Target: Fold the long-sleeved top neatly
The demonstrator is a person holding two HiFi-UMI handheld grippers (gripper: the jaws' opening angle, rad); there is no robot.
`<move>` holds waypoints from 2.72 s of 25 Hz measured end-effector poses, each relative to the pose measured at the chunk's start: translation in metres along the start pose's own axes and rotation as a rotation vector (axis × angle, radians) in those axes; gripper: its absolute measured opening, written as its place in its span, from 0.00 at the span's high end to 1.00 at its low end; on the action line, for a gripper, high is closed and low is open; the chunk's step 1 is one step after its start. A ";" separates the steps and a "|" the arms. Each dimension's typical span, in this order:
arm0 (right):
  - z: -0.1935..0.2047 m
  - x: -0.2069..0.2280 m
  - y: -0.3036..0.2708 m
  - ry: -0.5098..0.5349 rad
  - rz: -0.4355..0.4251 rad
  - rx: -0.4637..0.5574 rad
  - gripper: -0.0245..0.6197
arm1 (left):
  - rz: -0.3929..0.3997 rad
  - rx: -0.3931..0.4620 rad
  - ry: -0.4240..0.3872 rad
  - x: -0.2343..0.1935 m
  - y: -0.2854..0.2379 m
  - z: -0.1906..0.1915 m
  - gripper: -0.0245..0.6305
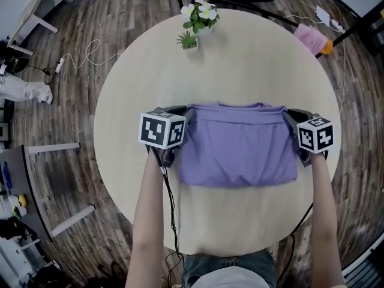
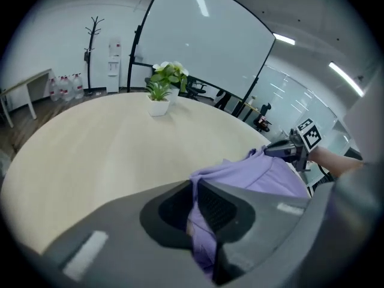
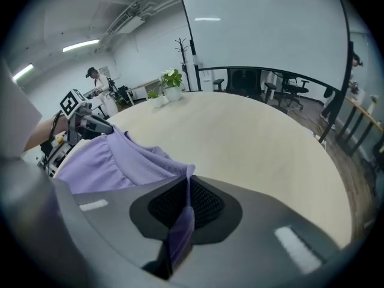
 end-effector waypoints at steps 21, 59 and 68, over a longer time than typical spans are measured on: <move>-0.007 0.024 0.034 -0.107 0.143 0.129 0.71 | -0.059 0.146 0.295 -0.032 0.025 0.002 0.77; 0.015 0.014 0.075 0.072 -0.167 0.044 0.66 | 0.045 0.171 -0.153 0.346 0.006 0.044 0.66; 0.013 0.017 0.063 0.082 -0.215 0.044 0.65 | 0.003 -0.011 -0.313 0.396 -0.060 0.085 0.50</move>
Point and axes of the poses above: the fingertips, and each gripper's own axes: y backward along the fingers, x to its right, z out of its underside, the point moved 1 cm from there along y, backward along the fingers, and after that the axes turned 4 degrees about -z, right-handed, at the moved point
